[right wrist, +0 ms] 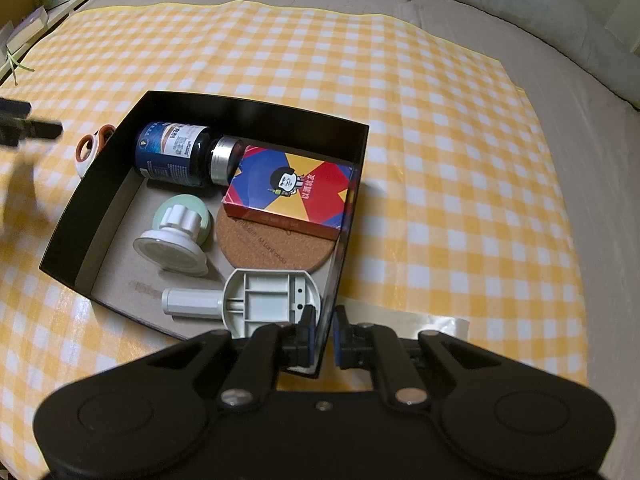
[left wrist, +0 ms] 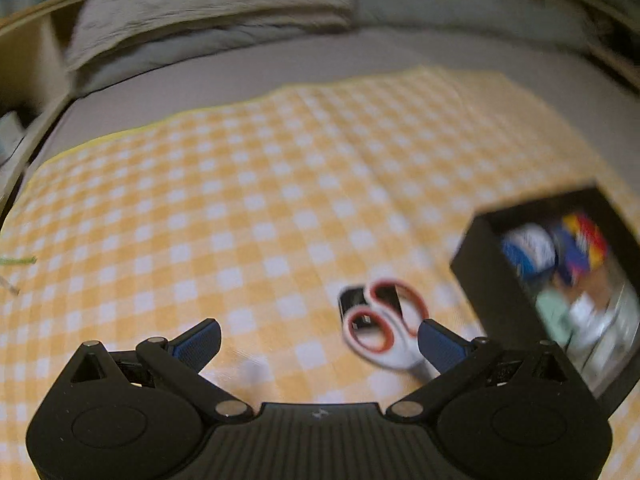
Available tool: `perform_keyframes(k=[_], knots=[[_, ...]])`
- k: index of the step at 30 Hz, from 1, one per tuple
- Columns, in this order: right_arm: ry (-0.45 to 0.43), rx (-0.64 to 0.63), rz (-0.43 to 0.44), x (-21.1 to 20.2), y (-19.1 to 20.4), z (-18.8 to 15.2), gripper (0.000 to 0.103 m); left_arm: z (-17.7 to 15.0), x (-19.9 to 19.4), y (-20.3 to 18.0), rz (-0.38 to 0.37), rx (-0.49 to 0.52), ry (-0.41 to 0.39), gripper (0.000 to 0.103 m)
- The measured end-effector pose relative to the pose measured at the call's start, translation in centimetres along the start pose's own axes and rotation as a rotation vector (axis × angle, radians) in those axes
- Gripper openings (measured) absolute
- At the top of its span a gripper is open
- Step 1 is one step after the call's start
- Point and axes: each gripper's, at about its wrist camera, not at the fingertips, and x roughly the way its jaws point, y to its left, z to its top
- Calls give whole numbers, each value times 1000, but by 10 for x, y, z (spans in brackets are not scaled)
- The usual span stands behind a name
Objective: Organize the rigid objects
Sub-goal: 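Lower the left gripper onto the scissors handle and close on it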
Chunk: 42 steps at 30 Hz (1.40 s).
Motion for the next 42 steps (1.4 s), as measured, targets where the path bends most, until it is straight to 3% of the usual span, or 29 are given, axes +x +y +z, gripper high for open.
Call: perform_keyframes(k=[4,9,15,17,21,27,33,35,37,42], knots=[[-1,-1,0,0,0,0,9,-8,15,-17,-7,130,42,103],[0,2,2,0,0,0,9,-14,27,-33,-34,211,52,103],[0,4,9,1,-1,0,9,-22,41,-48,11,338,83,103],[2,-1,6,1,-2,0,9,-23,42,-44,29,356,85,103],[7,-7,1,2,1,0,10,-22,42,-26,48,301,99,102],[8,-10,0,2,2,0,11,-21,38,-14,34,288,99,81],[8,-11,1,2,2,0,11,-9,27,-20,-117,213,56,53],[9,-12,3,2,2,0,11,-3,24,-26,-141,206,41,45],[11,-14,5,3,2,0,11,-1,21,-33,-144,204,15,31],[12,-16,6,3,2,0,12,9,33,-43,-164,173,10,28]])
